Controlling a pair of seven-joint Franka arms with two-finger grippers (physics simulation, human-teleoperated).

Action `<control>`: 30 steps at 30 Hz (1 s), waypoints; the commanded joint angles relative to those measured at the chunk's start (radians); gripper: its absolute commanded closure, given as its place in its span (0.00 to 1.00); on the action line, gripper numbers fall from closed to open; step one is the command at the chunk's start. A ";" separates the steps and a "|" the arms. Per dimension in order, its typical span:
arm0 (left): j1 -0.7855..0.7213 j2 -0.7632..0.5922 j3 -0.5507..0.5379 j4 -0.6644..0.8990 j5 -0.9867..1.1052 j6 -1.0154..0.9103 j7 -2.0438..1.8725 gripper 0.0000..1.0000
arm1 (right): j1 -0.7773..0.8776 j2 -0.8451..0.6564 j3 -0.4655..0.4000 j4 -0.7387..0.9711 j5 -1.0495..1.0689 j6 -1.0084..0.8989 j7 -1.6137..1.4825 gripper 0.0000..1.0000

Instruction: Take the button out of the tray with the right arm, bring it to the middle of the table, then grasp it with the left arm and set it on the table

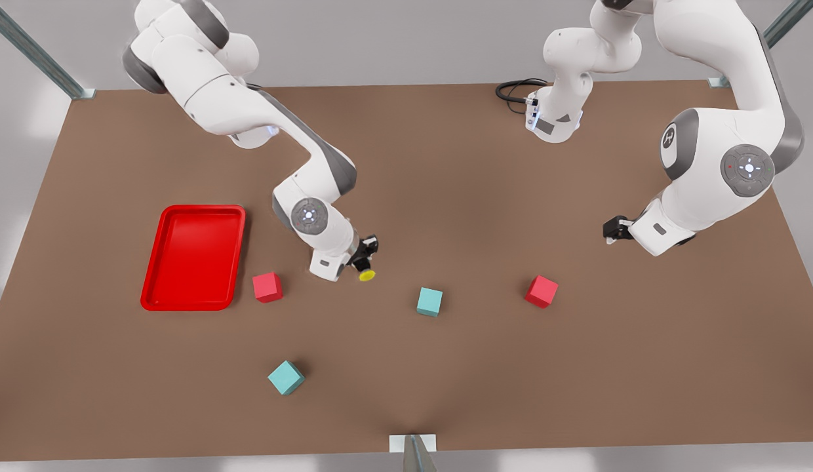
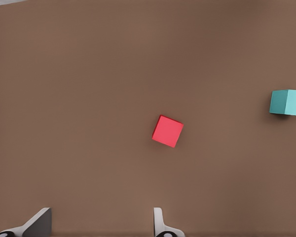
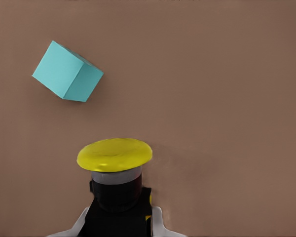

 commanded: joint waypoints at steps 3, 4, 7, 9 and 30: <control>-0.001 -0.001 0.000 0.000 0.001 0.001 -0.001 0.00 | 0.215 0.148 -0.038 0.249 -0.006 -0.110 1.197 0.60; -0.001 0.004 0.000 0.000 0.001 0.001 -0.001 0.00 | 0.269 0.243 -0.040 0.382 -0.005 -0.109 1.267 0.60; -0.001 0.008 0.000 0.000 0.001 0.002 -0.001 0.00 | 0.428 0.426 -0.146 0.623 0.016 -0.095 1.387 0.59; -0.001 0.014 0.000 0.000 0.001 0.004 -0.001 0.00 | 0.485 0.472 -0.200 0.633 0.016 -0.023 1.465 0.58; -0.475 0.341 -0.089 0.132 -0.246 0.252 -1.114 0.00 | -0.187 -0.329 -0.315 0.100 -0.013 -0.517 -0.138 0.00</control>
